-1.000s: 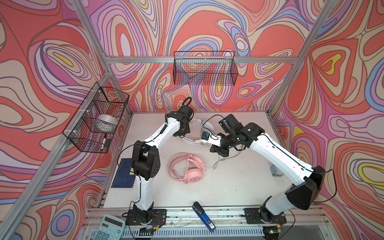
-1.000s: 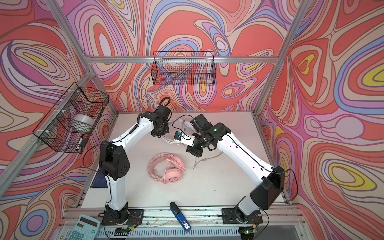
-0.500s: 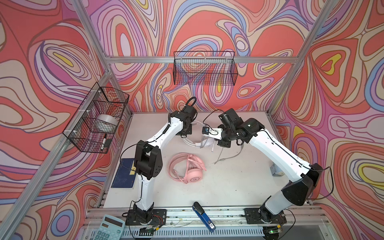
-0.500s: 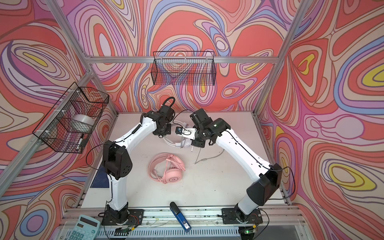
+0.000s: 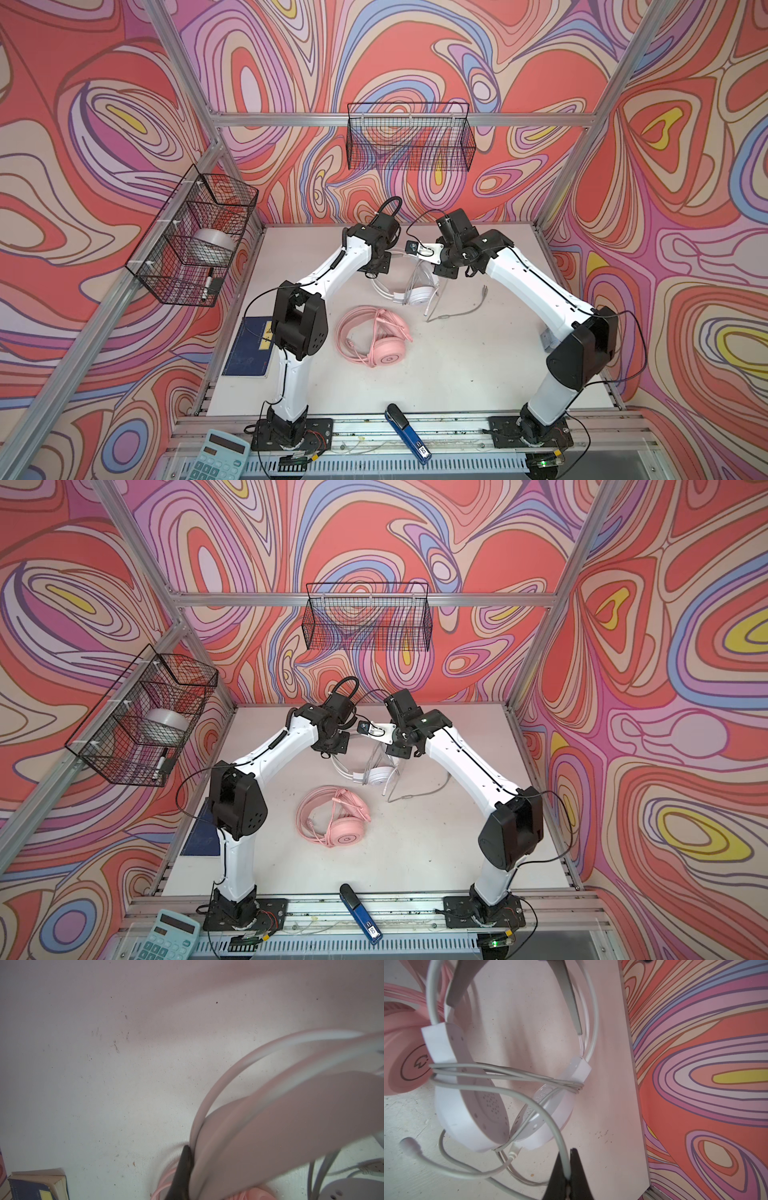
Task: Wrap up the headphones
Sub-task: 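Open the right gripper to release the cable on the headset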
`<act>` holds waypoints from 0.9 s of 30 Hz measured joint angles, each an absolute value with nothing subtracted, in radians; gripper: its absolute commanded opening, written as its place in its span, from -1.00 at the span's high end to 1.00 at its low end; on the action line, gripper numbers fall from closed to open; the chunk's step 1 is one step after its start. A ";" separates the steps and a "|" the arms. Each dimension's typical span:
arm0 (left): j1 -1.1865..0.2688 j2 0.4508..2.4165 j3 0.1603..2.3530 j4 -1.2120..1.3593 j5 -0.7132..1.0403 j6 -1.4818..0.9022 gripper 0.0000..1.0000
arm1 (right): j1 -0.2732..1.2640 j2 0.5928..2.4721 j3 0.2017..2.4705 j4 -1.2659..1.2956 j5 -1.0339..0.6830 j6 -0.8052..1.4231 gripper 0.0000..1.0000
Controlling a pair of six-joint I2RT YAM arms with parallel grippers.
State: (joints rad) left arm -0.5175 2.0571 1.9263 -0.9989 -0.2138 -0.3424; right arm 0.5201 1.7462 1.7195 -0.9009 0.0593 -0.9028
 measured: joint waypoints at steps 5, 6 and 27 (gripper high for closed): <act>-0.517 2.057 1.929 -0.995 -0.198 -0.317 1.00 | 0.462 1.819 1.794 -0.897 0.051 -0.899 1.00; -0.517 2.057 1.929 -0.991 -0.193 -0.314 1.00 | 0.454 1.834 1.807 -0.898 0.046 -0.899 1.00; -0.517 2.057 1.929 -0.968 -0.115 -0.228 1.00 | 0.345 1.950 1.836 -0.913 -0.025 -0.823 0.57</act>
